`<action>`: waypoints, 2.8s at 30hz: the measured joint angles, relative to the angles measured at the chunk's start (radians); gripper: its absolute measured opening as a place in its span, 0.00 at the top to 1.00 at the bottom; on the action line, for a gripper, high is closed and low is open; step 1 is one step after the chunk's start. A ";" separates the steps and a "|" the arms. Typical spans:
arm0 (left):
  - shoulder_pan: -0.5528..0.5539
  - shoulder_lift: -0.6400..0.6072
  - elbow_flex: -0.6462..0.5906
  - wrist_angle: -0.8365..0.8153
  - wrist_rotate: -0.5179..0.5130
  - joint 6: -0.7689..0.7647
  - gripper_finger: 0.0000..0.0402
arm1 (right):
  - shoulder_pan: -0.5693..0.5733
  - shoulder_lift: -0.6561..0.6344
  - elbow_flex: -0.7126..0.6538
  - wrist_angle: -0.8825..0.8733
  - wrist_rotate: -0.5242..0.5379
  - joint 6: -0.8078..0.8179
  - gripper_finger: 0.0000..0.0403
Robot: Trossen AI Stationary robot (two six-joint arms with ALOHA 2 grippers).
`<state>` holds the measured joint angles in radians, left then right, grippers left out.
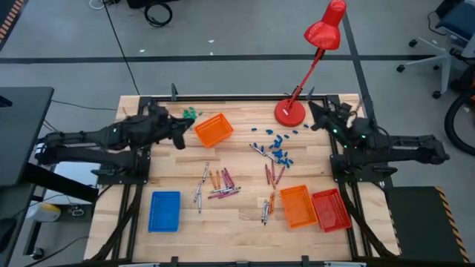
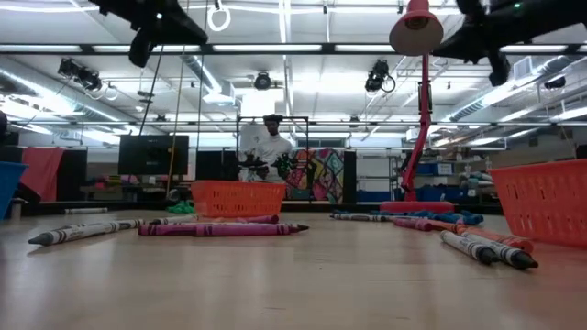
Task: Sort crayons
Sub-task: Put the black crayon into the top orange bin
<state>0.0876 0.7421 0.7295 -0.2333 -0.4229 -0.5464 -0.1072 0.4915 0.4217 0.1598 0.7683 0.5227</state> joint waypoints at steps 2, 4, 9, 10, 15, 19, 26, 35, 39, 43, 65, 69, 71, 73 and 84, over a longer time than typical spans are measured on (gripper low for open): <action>0.001 0.046 0.052 -0.062 -0.001 -0.058 0.88 | -0.023 0.058 0.058 -0.072 -0.057 -0.002 0.98; 0.001 0.093 0.103 -0.100 0.015 -0.105 0.87 | -0.051 0.112 0.114 -0.140 -0.169 -0.007 0.98; -0.035 0.227 0.229 -0.338 0.033 -0.256 0.86 | -0.122 0.232 0.228 -0.336 -0.546 -0.049 0.98; -0.045 0.261 0.252 -0.395 0.036 -0.294 0.86 | -0.134 0.253 0.244 -0.366 -0.603 -0.057 0.98; -0.125 0.433 0.358 -0.590 0.109 -0.458 0.88 | -0.163 0.344 0.300 -0.466 -0.796 -0.156 0.98; -0.192 0.562 0.429 -0.674 0.159 -0.536 0.90 | -0.163 0.385 0.340 -0.548 -0.823 -0.231 0.98; -0.222 0.696 0.452 -0.752 0.162 -0.649 0.88 | -0.164 0.400 0.364 -0.536 -0.715 -0.276 0.98; -0.162 0.805 0.452 -0.773 0.224 -0.561 0.68 | -0.165 0.399 0.365 -0.534 -0.711 -0.169 0.98; -0.124 0.860 0.452 -0.781 0.257 -0.548 0.62 | -0.165 0.398 0.365 -0.513 -0.751 -0.018 0.98; -0.108 0.910 0.452 -0.777 0.261 -0.542 0.60 | -0.165 0.404 0.365 -0.508 -0.793 -0.006 0.98; -0.179 0.993 0.350 -0.577 0.239 -0.733 0.60 | -0.285 0.405 0.364 -0.543 -0.889 -0.172 0.98; -0.179 0.993 0.327 -0.605 0.244 -0.774 0.60 | -0.293 0.405 0.364 -0.580 -0.889 -0.178 0.98; -0.179 0.993 0.327 -0.625 0.244 -0.768 0.60 | -0.294 0.405 0.364 -0.588 -0.889 -0.178 0.98; -0.179 0.993 0.327 -0.627 0.246 -0.750 0.60 | -0.294 0.405 0.364 -0.587 -0.889 -0.177 0.98; -0.181 1.013 0.326 -0.549 0.262 -0.742 0.60 | -0.294 0.405 0.364 -0.579 -0.866 -0.156 0.98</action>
<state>-0.0937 1.7550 1.0555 -0.7827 -0.1606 -1.2884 -0.4007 0.8967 0.7856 -0.4194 -0.0975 0.3667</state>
